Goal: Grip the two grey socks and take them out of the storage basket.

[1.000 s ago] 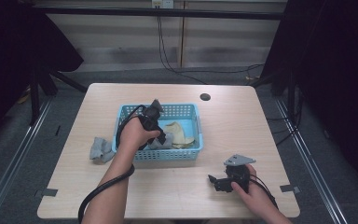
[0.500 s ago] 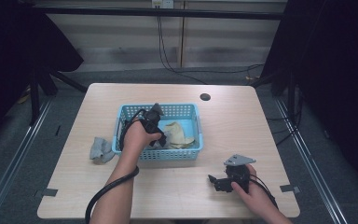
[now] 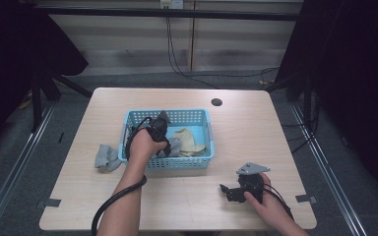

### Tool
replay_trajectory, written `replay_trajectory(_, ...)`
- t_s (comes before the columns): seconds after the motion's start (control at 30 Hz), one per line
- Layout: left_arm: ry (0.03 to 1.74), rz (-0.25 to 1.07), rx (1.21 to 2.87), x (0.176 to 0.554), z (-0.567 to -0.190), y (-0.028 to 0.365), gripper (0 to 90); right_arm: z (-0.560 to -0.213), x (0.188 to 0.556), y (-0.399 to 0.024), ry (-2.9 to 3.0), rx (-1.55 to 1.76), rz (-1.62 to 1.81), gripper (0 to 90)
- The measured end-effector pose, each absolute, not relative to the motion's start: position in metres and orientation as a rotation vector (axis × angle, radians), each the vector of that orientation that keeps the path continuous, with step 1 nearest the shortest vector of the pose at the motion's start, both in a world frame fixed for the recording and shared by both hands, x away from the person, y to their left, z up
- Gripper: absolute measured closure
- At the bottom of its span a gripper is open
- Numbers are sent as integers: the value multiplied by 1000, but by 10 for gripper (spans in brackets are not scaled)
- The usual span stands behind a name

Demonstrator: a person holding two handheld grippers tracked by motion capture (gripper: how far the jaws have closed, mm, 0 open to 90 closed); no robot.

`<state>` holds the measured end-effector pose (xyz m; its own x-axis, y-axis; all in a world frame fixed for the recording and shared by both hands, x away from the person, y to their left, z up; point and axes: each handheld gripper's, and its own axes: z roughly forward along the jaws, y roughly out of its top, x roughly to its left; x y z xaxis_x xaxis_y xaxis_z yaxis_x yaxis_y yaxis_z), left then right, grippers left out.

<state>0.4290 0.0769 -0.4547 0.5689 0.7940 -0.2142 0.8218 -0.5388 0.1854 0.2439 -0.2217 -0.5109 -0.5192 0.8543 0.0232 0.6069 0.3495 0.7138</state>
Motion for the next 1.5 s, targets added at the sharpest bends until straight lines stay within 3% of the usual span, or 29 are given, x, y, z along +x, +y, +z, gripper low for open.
replay_trajectory(0.1, 1302, -153, 2571, 427, -450, 72, 776, -511, 244, -222, 2264, 1288, 968, 88)
replay_trajectory(0.27, 1273, -142, 2609, 426, -445, 67, 824, -511, 244, -222, 2264, 1285, 970, 88)
replay_trajectory(1.5, 1269, -18, 2570, 433, -330, 107, 825, -511, 244, -222, 2265, 1285, 969, 88)
